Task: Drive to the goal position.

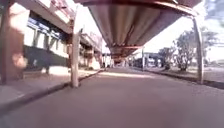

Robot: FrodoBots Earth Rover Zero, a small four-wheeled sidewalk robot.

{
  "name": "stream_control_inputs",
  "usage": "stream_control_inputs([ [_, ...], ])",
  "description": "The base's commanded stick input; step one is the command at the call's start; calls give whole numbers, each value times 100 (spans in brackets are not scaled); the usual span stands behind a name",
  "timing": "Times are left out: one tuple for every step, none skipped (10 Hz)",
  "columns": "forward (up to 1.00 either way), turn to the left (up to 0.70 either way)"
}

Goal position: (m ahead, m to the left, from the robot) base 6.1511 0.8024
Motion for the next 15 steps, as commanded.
stream_control_inputs([
  [70, 0],
  [70, 0],
  [70, 0],
  [70, 0],
  [70, 0],
  [70, 0],
  [70, 0],
  [70, 0],
  [70, 0],
  [70, 0],
  [70, 0],
  [70, 0],
  [70, 0],
  [70, 0],
  [70, 0],
])
